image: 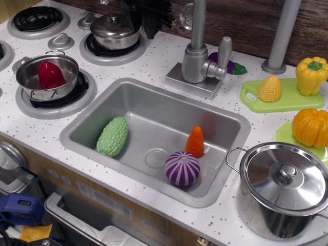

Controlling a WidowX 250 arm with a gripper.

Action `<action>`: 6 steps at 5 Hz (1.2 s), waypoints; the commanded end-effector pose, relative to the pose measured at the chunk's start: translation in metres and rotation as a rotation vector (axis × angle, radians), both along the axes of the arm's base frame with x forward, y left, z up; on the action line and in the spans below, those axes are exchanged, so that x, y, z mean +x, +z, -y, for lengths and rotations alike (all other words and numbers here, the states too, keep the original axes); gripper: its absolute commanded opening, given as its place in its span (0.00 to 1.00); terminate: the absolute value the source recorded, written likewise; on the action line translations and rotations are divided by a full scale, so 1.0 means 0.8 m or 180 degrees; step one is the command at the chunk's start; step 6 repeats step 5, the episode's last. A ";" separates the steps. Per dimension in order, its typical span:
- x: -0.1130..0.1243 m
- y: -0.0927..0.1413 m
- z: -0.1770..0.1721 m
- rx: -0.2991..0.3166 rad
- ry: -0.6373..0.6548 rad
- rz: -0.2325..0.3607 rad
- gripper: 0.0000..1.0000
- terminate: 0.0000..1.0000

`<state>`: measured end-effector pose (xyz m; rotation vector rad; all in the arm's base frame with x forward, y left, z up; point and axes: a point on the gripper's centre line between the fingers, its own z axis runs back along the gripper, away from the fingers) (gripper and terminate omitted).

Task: Turn faucet front to left

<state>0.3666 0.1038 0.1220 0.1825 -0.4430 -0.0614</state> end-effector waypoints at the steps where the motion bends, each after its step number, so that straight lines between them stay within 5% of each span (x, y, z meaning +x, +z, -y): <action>1: 0.020 0.011 -0.035 0.0108 -0.0041 0.0268 0.00 0.00; 4: 0.063 -0.001 -0.052 0.0130 -0.0225 0.0477 0.00 0.00; 5: 0.067 0.000 -0.052 0.0168 -0.0259 0.0484 0.00 1.00; 6: 0.067 0.000 -0.052 0.0168 -0.0259 0.0484 0.00 1.00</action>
